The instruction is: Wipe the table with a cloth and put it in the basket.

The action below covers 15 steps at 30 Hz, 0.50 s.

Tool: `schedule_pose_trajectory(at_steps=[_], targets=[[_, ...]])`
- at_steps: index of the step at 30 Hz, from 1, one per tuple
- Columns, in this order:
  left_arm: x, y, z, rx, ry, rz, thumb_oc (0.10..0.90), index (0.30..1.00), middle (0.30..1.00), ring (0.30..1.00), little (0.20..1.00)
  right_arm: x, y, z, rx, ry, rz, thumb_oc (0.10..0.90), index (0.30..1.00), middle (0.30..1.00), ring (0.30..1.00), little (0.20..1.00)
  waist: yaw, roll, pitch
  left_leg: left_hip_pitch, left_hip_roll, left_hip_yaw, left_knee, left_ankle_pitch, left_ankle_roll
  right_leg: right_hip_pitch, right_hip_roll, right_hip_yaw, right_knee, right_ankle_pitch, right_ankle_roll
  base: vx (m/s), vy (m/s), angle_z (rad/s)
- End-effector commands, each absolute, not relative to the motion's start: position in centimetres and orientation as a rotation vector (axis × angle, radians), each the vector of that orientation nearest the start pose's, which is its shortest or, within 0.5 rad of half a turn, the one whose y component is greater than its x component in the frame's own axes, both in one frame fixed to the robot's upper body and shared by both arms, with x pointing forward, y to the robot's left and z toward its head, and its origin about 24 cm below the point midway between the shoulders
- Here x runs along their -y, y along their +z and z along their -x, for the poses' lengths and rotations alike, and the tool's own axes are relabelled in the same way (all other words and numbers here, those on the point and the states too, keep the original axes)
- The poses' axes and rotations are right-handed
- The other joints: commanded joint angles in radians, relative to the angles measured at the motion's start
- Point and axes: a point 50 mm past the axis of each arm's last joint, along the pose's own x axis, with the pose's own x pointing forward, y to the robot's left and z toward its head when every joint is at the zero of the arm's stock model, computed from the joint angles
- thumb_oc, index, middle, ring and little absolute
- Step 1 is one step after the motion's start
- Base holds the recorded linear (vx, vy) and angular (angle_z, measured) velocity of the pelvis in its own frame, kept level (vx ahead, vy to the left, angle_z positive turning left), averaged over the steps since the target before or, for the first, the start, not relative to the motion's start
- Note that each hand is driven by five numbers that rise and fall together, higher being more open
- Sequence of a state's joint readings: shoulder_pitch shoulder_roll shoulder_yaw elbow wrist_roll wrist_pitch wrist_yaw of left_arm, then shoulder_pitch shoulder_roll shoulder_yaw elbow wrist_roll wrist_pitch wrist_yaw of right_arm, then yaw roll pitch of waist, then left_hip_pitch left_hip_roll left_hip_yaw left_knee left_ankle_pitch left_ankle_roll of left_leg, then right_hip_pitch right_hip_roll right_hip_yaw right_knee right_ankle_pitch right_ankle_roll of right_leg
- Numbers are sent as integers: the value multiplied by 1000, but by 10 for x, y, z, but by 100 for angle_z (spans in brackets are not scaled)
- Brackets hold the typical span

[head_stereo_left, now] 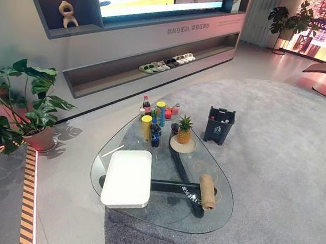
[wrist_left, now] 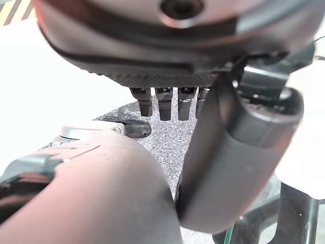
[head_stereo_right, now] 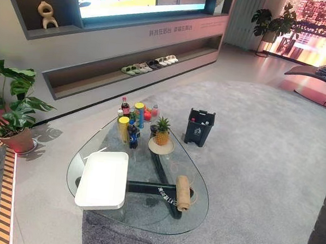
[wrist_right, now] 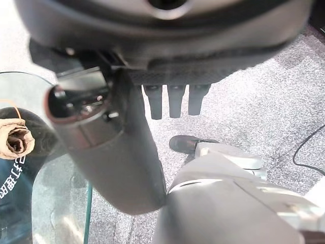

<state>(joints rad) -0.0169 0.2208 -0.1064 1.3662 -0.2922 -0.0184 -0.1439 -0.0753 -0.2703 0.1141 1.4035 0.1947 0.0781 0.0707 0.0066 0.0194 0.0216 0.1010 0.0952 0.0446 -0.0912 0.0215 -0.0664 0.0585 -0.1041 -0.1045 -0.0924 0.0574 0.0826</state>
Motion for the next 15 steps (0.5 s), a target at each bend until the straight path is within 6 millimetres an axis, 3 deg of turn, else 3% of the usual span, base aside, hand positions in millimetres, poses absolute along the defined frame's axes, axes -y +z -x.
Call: schedule_pose_trajectory(at_steps=[1, 4, 7, 10, 15], targets=[[-248, -158, -93, -1202, 171, 49, 800, 900, 900, 900, 900, 261, -160, -71, -1440, -165, 136, 800, 900, 900, 900, 900, -1, -15, 82, -50, -68, 5, 4, -11, 34, -6, 13, -29, 15, -9, -7, 0, 0, 0], [-246, -154, -110, -1127, 151, 67, 800, 900, 900, 900, 900, 265, -156, -85, -1393, -180, 149, 800, 900, 900, 900, 900, -8, -9, 140, -118, -71, 7, 4, 13, 36, -82, 13, -11, 17, 17, -4, -180, 23, -4], [-245, -139, -152, -979, 158, 102, 800, 900, 900, 900, 900, 269, -147, -120, -1304, -195, 169, 800, 900, 900, 900, 900, -18, -3, 246, -228, -78, 0, 4, 48, 40, -204, 26, 20, 14, 58, -7, -357, 14, -5], [-247, -128, -177, -899, 182, 125, 800, 900, 900, 900, 900, 271, -140, -139, -1253, -231, 163, 800, 900, 900, 900, 900, -16, 4, 318, -295, -86, -16, 4, 69, 42, -267, 33, 23, 18, 67, -9, -203, 16, -2], [-252, -112, -204, -793, 190, 145, 800, 900, 900, 900, 900, 274, -131, -160, -1166, -270, 133, 800, 900, 900, 900, 900, -10, 5, 404, -381, -92, -28, 4, 106, 40, -370, 33, 6, 89, 59, -15, -125, -18, 2]])
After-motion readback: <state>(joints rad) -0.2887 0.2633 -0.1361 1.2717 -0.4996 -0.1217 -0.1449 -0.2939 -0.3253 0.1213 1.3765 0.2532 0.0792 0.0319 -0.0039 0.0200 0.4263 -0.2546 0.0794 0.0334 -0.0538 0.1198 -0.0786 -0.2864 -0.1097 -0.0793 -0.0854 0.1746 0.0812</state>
